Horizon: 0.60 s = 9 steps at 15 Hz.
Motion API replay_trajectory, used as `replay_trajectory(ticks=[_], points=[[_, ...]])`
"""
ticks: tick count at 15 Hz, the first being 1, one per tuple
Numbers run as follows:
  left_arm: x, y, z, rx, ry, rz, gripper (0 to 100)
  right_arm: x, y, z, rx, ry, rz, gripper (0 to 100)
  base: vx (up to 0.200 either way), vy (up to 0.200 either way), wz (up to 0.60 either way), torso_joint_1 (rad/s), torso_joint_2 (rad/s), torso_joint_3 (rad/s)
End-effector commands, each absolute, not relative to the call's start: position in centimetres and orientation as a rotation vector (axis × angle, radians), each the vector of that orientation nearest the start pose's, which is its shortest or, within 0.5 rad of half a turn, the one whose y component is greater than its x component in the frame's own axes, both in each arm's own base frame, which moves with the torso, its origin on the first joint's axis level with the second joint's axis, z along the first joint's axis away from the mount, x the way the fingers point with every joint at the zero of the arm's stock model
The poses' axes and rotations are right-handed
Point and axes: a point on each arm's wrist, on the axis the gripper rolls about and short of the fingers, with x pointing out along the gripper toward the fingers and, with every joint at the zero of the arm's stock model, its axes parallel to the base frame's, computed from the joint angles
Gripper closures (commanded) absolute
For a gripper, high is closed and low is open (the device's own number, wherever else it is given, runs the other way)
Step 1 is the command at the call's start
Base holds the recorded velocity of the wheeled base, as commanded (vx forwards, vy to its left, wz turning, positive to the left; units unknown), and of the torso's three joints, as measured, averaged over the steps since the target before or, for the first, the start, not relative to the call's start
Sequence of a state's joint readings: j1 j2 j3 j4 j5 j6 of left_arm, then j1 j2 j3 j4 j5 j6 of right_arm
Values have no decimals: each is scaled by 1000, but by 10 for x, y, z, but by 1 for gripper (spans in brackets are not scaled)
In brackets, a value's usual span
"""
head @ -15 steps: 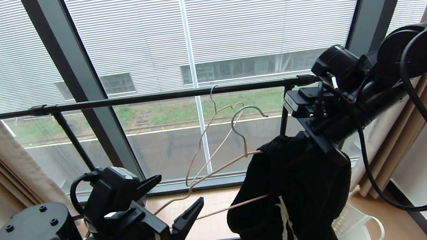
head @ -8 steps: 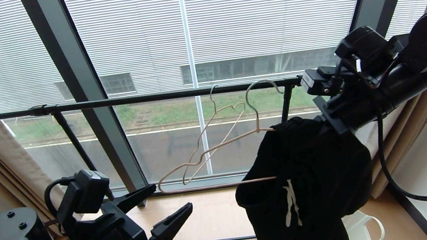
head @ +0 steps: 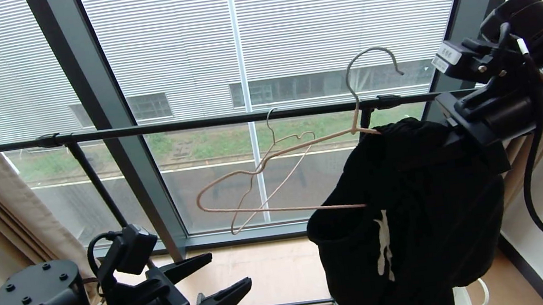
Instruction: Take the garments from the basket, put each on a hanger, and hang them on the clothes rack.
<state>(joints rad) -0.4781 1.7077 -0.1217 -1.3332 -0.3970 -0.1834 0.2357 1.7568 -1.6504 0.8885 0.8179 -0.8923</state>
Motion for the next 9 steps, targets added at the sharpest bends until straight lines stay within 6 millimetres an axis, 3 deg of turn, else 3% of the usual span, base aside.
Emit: replay_trajectory(ticks=[1, 7, 9], points=[[189, -111, 82, -158, 409, -847, 0, 271, 82, 274, -410, 451, 1347, 100, 0, 0, 0, 0, 0, 0], [209, -127, 67, -167, 369, -871, 0, 264, 99, 270, -404, 420, 1456, 100, 0, 0, 0, 0, 0, 0], [208, -132, 64, -181, 364, -890, 0, 259, 109, 267, -410, 420, 1500, 100, 0, 0, 0, 0, 0, 0]])
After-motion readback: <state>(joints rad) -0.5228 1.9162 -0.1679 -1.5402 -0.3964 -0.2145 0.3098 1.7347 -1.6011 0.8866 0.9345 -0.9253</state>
